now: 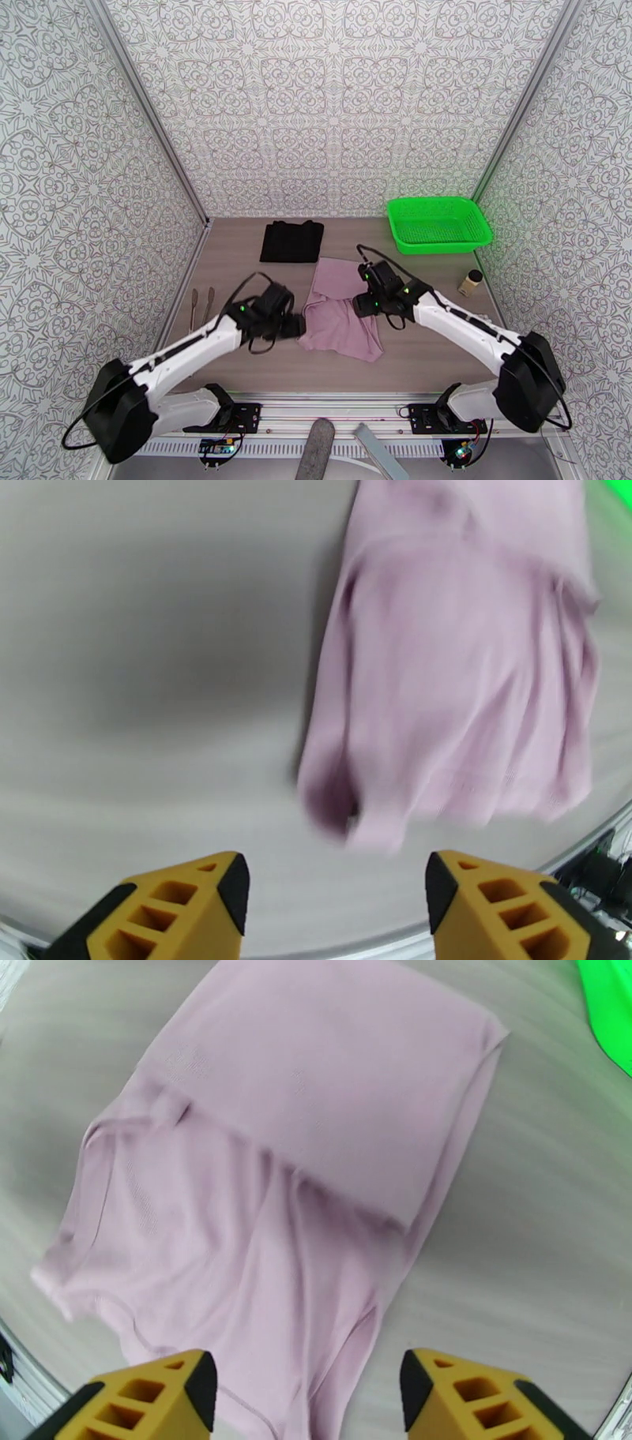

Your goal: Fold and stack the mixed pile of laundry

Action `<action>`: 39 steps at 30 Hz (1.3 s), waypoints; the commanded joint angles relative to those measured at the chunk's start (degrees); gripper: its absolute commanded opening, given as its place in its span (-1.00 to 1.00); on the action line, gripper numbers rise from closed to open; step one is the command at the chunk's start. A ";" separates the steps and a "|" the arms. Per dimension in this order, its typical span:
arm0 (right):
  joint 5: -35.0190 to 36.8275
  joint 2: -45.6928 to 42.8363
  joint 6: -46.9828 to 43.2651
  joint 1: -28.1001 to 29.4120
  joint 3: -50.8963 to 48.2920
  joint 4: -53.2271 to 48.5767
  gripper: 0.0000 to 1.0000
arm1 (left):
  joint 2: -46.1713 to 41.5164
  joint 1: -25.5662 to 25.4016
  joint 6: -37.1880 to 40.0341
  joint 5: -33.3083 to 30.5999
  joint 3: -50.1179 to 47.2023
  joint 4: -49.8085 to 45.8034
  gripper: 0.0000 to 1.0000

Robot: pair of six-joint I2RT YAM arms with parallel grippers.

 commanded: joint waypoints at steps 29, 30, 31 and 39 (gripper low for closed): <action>-0.54 -18.57 -1.50 4.79 -14.08 7.07 0.50 | 3.89 -17.47 107.56 -20.52 -1.44 1.19 0.70; -0.54 -18.53 -1.37 4.74 -14.14 7.13 0.50 | 4.36 -17.70 108.50 -20.31 -2.12 2.85 0.70; -0.50 -18.40 -1.28 4.79 -14.13 7.04 0.50 | 5.13 -17.77 109.41 -20.30 -2.78 4.60 0.70; -0.02 -18.47 -0.53 4.75 -13.83 6.12 0.50 | 13.72 -17.70 113.95 -20.56 -4.59 19.23 0.68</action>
